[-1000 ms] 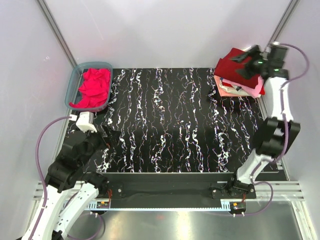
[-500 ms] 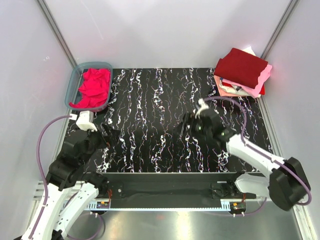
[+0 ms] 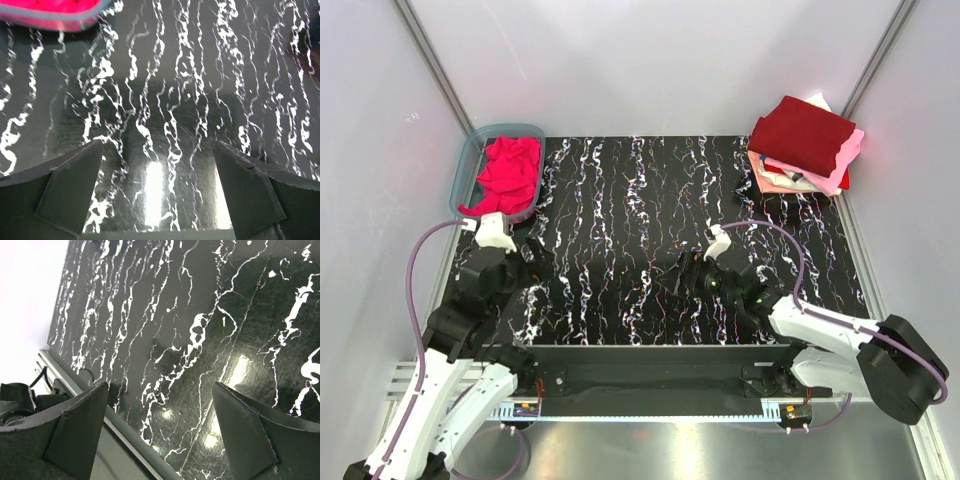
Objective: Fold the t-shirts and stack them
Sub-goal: Reset both grippers
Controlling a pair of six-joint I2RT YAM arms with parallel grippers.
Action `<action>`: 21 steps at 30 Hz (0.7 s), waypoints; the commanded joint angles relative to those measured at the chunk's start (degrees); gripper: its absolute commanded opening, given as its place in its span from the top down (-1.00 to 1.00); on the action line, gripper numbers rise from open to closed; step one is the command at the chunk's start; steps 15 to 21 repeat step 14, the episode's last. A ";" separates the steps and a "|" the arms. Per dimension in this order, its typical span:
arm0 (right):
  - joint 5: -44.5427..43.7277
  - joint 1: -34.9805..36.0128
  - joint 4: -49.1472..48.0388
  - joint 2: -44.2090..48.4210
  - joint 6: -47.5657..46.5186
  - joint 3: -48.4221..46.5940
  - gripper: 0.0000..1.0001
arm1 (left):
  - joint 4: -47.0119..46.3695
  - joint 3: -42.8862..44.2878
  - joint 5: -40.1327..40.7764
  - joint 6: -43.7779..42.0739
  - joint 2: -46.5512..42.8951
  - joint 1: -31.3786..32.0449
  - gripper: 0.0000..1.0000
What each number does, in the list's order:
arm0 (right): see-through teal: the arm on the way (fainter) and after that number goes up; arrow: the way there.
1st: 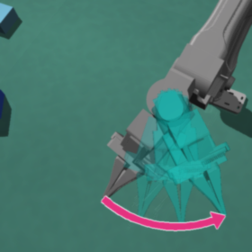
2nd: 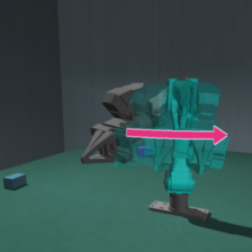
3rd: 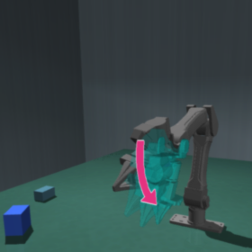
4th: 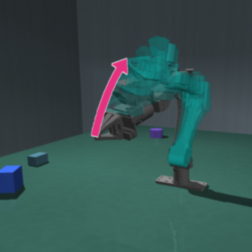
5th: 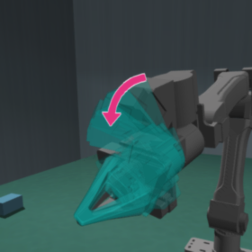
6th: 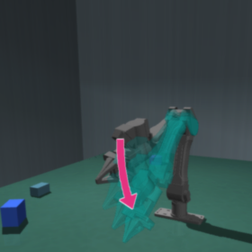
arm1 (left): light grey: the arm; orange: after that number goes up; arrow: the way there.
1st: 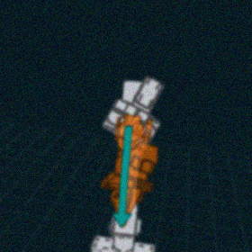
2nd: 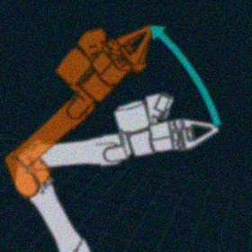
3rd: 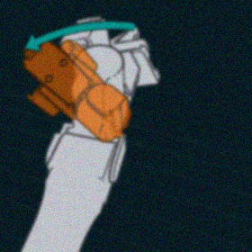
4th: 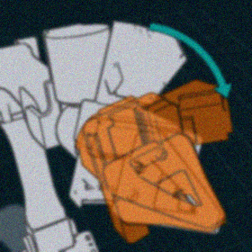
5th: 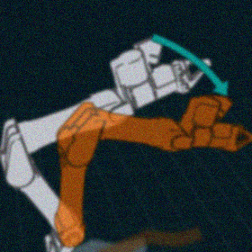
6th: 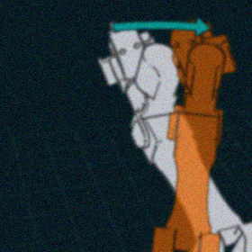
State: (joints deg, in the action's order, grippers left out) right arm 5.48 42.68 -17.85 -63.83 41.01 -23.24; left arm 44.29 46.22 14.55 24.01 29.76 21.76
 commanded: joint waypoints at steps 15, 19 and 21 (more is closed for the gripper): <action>-1.34 0.48 -0.52 -4.81 0.47 -4.62 -0.75 | -4.83 -0.86 4.18 -3.53 -2.51 -0.14 -0.97; -1.34 0.48 -0.52 -4.81 0.47 -4.62 -0.75 | -4.83 -0.86 4.18 -3.53 -2.51 -0.14 -0.97; -1.34 0.48 -0.52 -4.81 0.47 -4.62 -0.75 | -4.83 -0.86 4.18 -3.53 -2.51 -0.14 -0.97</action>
